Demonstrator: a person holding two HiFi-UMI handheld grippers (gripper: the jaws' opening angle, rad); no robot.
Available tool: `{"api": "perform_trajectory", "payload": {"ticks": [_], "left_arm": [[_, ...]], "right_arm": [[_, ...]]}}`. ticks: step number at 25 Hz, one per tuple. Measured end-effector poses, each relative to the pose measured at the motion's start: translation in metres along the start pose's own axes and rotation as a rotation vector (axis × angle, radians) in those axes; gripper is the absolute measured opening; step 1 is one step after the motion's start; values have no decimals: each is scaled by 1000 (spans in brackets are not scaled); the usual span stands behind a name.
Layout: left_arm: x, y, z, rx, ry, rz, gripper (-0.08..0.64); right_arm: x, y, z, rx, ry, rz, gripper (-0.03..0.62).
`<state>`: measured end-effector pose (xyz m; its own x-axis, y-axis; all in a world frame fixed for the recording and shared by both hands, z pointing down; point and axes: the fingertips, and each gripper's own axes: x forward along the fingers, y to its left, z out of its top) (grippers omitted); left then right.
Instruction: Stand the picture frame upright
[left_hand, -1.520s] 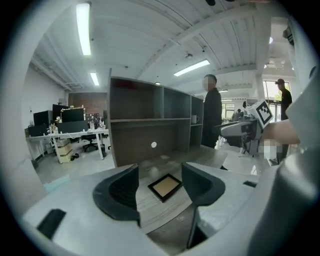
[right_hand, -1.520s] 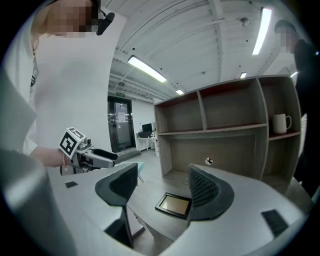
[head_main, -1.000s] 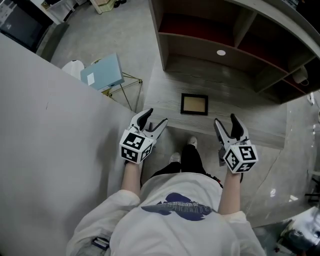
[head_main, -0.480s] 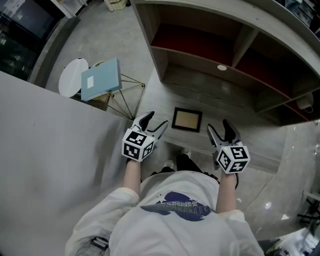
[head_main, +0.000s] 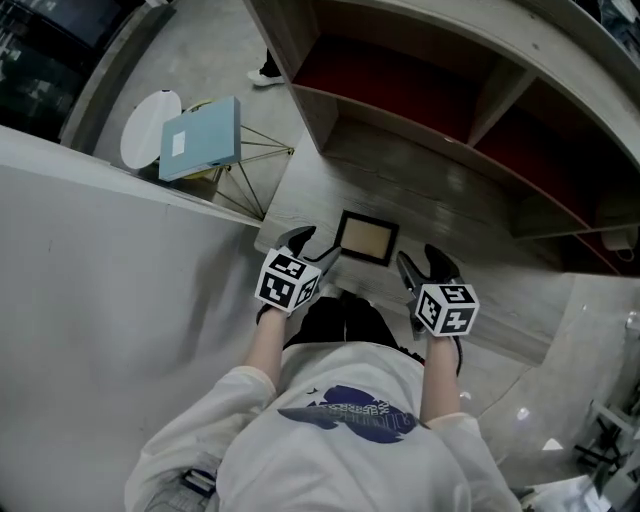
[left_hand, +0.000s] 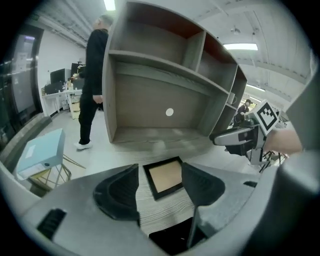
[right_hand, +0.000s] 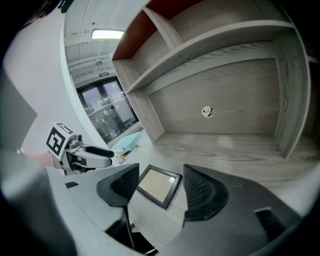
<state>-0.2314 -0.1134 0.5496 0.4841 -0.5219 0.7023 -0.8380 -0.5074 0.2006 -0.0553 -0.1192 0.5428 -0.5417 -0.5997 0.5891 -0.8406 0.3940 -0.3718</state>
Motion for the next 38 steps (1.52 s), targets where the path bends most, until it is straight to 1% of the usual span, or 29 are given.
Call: {"api": "perform_trajectory", "payload": {"ticks": [3,7,9,12,17,23,26,34,38], "left_arm": [[19,6,-22,-11,78,1,252],[51,14,-42,-83,144,-46,252],[66,20,-48,-108,173,-57,252],[85,32,-51,-116,204,-41,252],[106,36,-60,-125,263,-59,252],[117,36,-67,-125,308,-65,252],[120,36,-74,-141,329,-68,252],[124,40,-76,-165,341,-51,247],[124,40,-77,-136,360,-47,244]], "right_arm": [[17,-2,-16,26,52,-8,261],[47,-10,-34,42,123,-43,255],[62,-14,-39,53,150,-62,255],[80,-17,-44,67,173,-84,250],[99,-25,-59,72,231,-135,242],[109,-33,-77,84,283,-182,236],[114,-32,-81,99,292,-184,227],[124,-30,-92,96,333,-199,198],[126,-28,-95,92,347,-216,176]]}}
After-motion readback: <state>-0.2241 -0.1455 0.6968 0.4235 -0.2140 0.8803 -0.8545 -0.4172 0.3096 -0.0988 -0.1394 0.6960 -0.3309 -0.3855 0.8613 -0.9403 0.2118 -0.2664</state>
